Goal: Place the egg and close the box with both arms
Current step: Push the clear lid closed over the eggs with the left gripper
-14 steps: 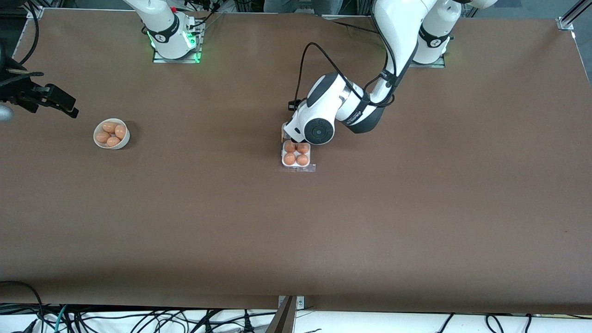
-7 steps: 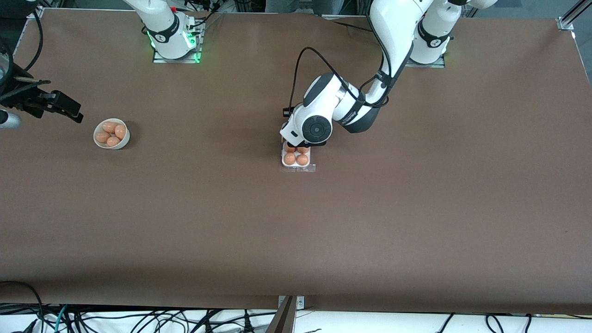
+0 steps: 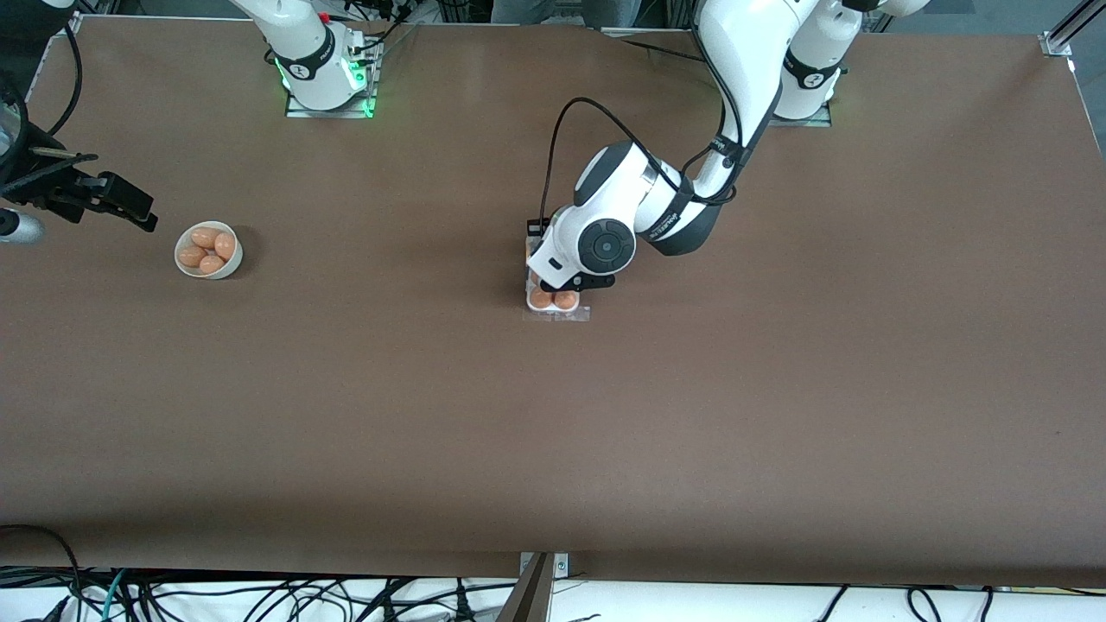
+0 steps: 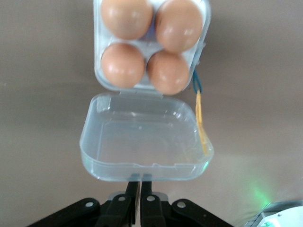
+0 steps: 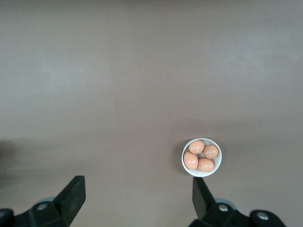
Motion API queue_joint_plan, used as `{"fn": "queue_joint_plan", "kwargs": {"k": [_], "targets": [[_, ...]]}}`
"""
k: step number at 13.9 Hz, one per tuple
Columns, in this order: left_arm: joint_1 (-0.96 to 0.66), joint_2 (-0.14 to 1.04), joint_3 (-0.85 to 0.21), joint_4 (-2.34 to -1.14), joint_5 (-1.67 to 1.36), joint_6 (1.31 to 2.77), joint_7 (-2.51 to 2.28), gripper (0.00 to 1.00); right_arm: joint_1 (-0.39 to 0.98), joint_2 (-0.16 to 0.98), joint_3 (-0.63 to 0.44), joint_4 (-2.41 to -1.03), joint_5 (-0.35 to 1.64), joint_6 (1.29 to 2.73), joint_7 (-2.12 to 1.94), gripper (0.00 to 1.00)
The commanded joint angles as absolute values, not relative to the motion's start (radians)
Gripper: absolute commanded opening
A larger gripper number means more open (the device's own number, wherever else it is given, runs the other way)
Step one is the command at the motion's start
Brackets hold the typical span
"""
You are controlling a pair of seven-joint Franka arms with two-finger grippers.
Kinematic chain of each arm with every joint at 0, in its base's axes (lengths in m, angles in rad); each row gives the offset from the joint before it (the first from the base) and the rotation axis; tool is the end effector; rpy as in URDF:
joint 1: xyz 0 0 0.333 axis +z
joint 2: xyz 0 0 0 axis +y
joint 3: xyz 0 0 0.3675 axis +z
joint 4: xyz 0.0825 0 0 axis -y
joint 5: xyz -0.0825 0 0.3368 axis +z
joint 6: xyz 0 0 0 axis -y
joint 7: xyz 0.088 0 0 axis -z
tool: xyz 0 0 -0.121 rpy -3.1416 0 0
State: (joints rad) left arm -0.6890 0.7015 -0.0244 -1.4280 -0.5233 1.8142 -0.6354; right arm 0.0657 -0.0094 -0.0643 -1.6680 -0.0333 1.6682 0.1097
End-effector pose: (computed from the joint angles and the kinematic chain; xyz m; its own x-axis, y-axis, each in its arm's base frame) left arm 0.4872 -0.4803 0.3214 0.8434 0.0717 -0.5326 0.1779 -0.9724 0.1507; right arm 0.5110 -0.0032 0.6338 0.9944 -0.1048 0.0130 -0.1052 -0.9940 0.0313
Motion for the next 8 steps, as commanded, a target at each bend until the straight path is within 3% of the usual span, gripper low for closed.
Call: {"fn": "queue_joint_plan", "kwargs": {"k": [1, 6, 8], "targets": [[-0.690, 0.738, -0.012, -1.393, -0.531, 1.854, -0.638, 0.08, 0.060, -0.012, -0.060, -1.666, -0.017, 1.672, 0.094, 1.00], [-0.689, 0.735, 0.057, -1.339, -0.531, 1.862, -0.630, 0.09, 0.060, -0.012, -0.060, -1.664, -0.017, 1.672, 0.094, 1.00], [-0.690, 0.730, 0.106, -1.296, -0.493, 1.858, -0.630, 0.20, 0.060, -0.012, -0.060, -1.664, -0.017, 1.672, 0.094, 1.00]]}}
